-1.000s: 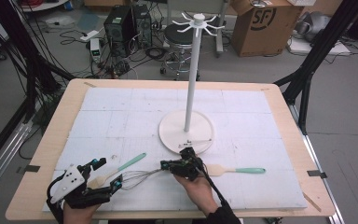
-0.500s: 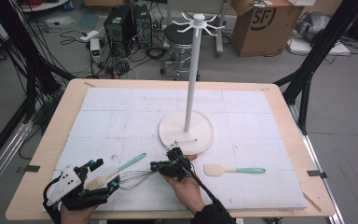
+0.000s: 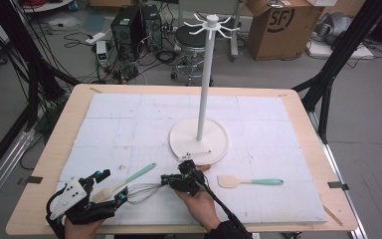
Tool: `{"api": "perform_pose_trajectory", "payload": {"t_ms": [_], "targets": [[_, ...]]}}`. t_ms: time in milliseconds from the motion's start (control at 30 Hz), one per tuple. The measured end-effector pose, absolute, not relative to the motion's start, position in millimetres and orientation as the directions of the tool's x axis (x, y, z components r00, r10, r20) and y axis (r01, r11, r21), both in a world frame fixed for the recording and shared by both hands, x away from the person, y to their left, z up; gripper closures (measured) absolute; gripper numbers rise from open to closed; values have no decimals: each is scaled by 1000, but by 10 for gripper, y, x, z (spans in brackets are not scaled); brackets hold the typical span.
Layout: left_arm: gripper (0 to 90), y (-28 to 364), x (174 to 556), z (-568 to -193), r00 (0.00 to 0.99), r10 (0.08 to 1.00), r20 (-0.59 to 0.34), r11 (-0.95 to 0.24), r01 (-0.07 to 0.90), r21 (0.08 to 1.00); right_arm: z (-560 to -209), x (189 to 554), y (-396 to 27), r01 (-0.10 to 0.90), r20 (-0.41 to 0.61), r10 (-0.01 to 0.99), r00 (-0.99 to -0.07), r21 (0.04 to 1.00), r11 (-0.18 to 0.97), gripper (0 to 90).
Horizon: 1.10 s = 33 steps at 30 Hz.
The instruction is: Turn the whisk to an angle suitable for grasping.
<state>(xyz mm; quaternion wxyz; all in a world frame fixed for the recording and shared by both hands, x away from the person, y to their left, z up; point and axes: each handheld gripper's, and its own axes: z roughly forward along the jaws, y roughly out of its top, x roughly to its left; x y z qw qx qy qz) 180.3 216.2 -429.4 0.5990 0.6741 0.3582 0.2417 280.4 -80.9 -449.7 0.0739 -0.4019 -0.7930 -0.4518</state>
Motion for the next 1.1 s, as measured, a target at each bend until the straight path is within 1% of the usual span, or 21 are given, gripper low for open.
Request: {"api": "perform_pose_trajectory", "payload": {"t_ms": [533, 800, 1100], "targets": [[187, 2157, 1806, -4297, 627, 773, -98, -32, 193, 981, -4503, 2710, -895, 704, 490, 565, -664, 665, 251, 900], [187, 2156, 1806, -4296, 626, 774, -96, -33, 190, 981, -4546, 2664, -898, 701, 476, 573, -667, 660, 269, 900], [188, 2156, 1805, -4297, 627, 773, -95, -34, 191, 981, -4548, 2670, -923, 702, 478, 576, -663, 663, 259, 900]]}}
